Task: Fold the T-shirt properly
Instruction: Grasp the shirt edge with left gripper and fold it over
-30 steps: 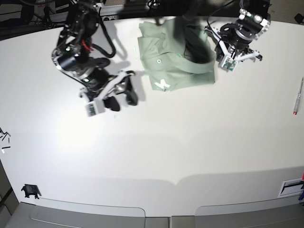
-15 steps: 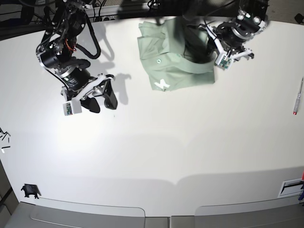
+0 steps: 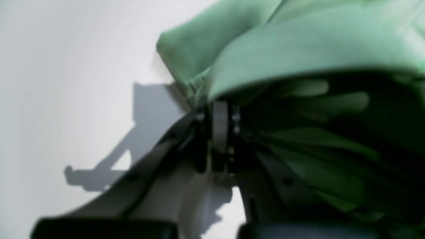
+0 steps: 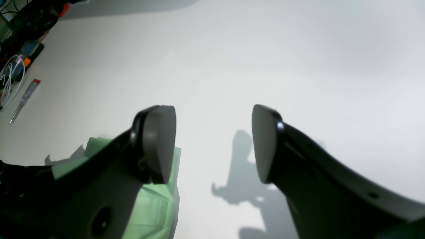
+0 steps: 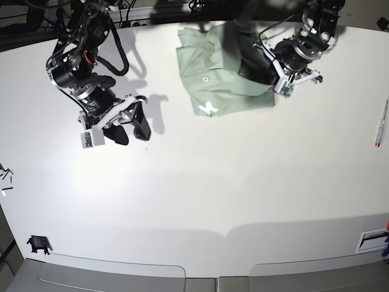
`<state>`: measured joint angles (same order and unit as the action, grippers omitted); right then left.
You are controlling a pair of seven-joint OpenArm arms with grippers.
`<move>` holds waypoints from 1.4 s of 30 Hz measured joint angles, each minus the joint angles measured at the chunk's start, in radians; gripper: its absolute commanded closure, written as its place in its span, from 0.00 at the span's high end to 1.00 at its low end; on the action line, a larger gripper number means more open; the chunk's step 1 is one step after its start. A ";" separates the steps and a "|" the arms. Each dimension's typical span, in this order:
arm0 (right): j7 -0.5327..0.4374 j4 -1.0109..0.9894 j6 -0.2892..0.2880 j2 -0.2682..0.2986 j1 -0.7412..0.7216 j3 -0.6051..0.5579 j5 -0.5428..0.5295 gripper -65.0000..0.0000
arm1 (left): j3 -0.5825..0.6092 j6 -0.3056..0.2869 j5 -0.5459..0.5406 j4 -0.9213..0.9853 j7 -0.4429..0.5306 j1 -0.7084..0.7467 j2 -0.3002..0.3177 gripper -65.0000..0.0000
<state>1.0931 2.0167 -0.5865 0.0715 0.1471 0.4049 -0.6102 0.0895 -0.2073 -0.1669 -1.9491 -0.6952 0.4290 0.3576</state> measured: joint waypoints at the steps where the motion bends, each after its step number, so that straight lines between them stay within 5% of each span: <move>1: 0.000 0.000 0.000 0.000 0.000 0.000 0.000 0.53 | 0.000 -0.002 0.037 -0.003 0.000 -0.001 0.000 0.00; 4: 0.000 0.000 0.000 0.000 0.000 0.000 0.000 0.53 | 0.000 -0.003 0.103 -0.045 -0.019 -0.012 0.000 0.00; 20: -0.003 0.000 0.000 0.000 0.000 0.000 0.000 0.53 | 0.000 -0.004 0.096 -0.145 0.064 -0.070 0.000 0.00; 21: -0.003 0.000 0.000 0.000 0.000 0.000 0.000 0.53 | 0.000 -0.003 0.097 -0.144 0.066 -0.078 0.000 0.05; 23: -0.003 0.000 0.000 0.000 0.000 0.000 0.000 0.53 | 0.000 -0.002 0.099 -0.138 0.068 -0.084 0.000 0.34; 25: -0.003 0.000 0.000 0.000 0.000 0.000 0.000 0.53 | 0.000 0.000 0.099 -0.138 0.043 -0.082 0.002 0.46; 33: -0.002 0.000 0.000 0.001 0.000 0.000 0.000 0.53 | 0.000 0.008 0.057 -0.165 -0.118 -0.062 0.063 0.44; 39: 0.018 0.000 0.000 0.001 0.000 0.000 0.000 0.52 | -0.001 -0.004 -0.086 -0.246 -0.121 0.053 0.137 0.38; 42: 0.038 0.000 0.001 0.003 0.024 0.000 -0.029 0.42 | -0.001 -0.038 -0.129 -0.248 -0.123 0.123 0.137 0.38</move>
<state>1.1309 2.0171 -0.5858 0.0746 0.1711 0.4049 -0.6395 0.0887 -0.2455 -0.2955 -2.1967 -0.8181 0.5522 0.4942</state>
